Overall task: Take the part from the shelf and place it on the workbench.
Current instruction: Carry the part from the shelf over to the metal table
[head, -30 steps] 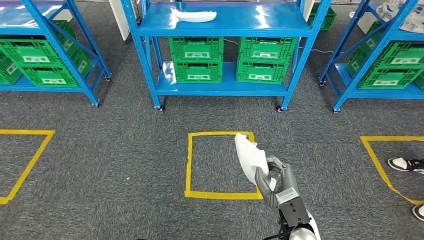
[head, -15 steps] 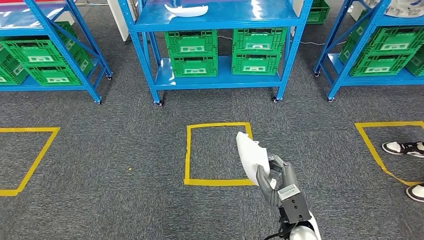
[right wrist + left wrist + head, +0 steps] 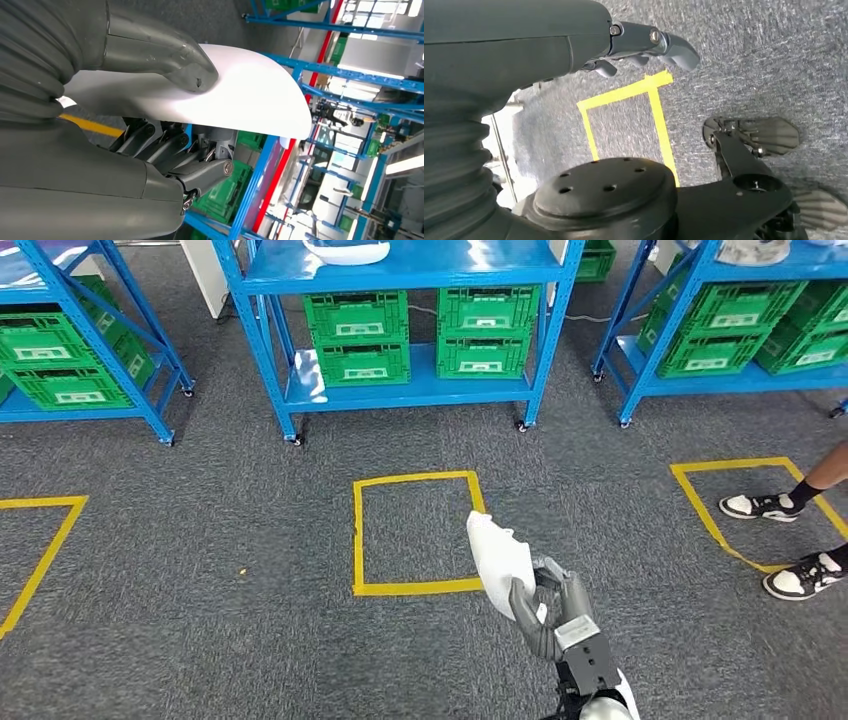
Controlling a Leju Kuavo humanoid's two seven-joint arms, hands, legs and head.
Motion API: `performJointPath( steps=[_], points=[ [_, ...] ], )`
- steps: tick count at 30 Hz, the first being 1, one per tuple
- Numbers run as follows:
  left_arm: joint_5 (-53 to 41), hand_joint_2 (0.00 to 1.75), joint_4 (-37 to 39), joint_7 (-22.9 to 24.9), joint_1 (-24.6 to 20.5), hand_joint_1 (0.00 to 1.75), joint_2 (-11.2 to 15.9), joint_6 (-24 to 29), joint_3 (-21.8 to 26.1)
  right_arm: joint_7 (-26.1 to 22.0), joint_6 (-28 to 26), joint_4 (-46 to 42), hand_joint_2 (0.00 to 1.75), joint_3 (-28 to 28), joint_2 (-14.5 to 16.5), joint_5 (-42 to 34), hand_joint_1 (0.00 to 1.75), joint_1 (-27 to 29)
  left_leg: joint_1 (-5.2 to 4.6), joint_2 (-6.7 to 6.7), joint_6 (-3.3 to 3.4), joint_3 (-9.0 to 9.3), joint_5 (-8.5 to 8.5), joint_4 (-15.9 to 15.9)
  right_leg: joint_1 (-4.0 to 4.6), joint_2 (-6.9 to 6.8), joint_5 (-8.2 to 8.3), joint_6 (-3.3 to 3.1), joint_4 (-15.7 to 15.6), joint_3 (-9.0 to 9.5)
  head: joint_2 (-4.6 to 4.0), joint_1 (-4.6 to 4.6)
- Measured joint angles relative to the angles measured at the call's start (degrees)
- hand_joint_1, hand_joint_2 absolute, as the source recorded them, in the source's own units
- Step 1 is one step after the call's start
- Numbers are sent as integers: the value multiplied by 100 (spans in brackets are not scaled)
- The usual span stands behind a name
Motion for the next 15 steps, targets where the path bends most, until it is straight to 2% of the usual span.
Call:
performJointPath(
  steps=[2,3,4,5,6,8,9,10,12,13,15],
  points=[
    [0,175,2,1,23,0,0,-18,0,-9,1,2,175,-1,-4,12,175,5,-2,136,16,-71,51,14,-25,-111,-420,63,762,-301,0,21],
    [-1,175,4,1,37,0,-2,-27,0,-11,0,5,175,-1,-7,15,175,11,-1,205,9,-107,69,26,-40,-129,-520,90,1010,-371,0,21],
    [-4,175,5,3,47,0,-3,-36,0,-13,-2,9,175,-3,-12,23,175,17,0,277,0,-143,81,46,-54,-147,-517,113,1054,-331,0,21],
    [-13,175,7,5,51,0,-7,-43,0,-11,-7,13,175,-4,-17,35,175,21,4,346,-11,-177,86,76,-69,-179,-418,128,858,-169,0,21],
    [-27,175,8,10,50,0,-10,-50,0,-8,-16,16,175,-6,-22,48,175,22,10,410,-27,-207,82,118,-82,-248,-274,139,481,91,0,22],
    [-60,175,8,21,40,0,-10,-62,0,3,-44,18,175,-7,-25,74,175,24,-7,510,-84,-263,51,212,-82,-464,-117,111,-222,524,0,21],
    [-75,175,8,28,37,0,-9,-66,0,9,-62,17,175,-7,-25,82,175,30,-18,549,-125,-277,33,242,-72,-530,-107,78,-393,615,0,17],
    [-90,175,8,34,35,0,-8,-70,0,13,-79,17,175,-8,-26,88,175,39,-29,586,-167,-269,23,252,-60,-547,-131,36,-428,617,0,14],
    [-122,175,6,55,32,0,-14,-79,-1,19,-108,13,175,-10,-28,94,175,68,-14,660,-244,-238,21,240,-60,-432,-90,-53,-442,594,0,8],
    [-137,175,5,67,30,0,-15,-82,-2,20,-117,9,175,-11,-29,96,175,81,-1,613,-280,-242,-18,276,-70,-379,-59,-95,-457,587,0,4],
    [-152,175,4,87,32,0,-17,-90,-5,24,-125,3,175,-13,-28,98,175,98,22,353,-334,-411,-295,658,-93,-273,7,-170,-487,560,0,-13]
  ],
)
